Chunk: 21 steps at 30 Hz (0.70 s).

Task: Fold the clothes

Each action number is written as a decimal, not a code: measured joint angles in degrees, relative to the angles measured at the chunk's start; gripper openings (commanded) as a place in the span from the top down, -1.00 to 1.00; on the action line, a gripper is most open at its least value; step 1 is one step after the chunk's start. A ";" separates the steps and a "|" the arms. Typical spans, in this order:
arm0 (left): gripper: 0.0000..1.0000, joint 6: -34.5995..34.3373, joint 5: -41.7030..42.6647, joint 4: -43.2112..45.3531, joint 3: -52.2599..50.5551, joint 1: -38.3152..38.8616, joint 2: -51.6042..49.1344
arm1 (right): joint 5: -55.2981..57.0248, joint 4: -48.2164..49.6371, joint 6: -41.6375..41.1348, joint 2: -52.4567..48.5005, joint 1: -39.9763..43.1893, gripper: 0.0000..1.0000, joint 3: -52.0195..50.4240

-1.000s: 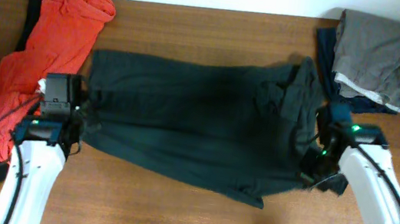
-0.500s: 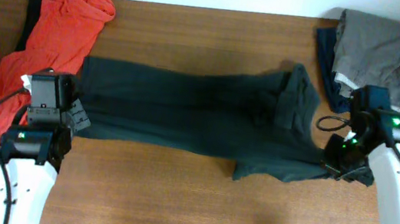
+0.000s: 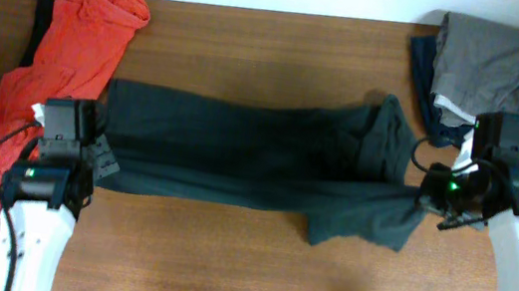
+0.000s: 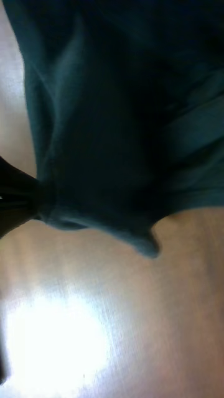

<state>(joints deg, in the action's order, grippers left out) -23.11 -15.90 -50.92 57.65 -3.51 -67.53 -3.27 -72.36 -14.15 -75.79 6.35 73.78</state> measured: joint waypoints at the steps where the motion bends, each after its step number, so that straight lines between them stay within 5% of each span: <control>1: 0.99 0.00 0.02 0.37 0.00 0.00 -1.49 | -0.26 1.29 0.33 -0.96 0.00 0.92 0.00; 12: 0.99 0.02 -1.05 14.14 0.00 0.00 -17.88 | -1.75 15.58 1.33 -16.79 0.00 0.92 0.11; 16: 0.99 0.02 -1.11 15.10 0.00 0.00 -20.92 | -2.10 15.61 1.40 -20.70 0.04 0.03 0.11; 21: 0.99 0.00 -1.33 15.30 0.00 0.00 -21.35 | -2.27 13.14 1.99 -21.99 0.09 -0.01 0.22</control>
<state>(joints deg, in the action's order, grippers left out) -23.11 -17.23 -35.62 57.65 -3.51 -88.88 -5.54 -59.22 -12.16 -97.78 6.44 74.00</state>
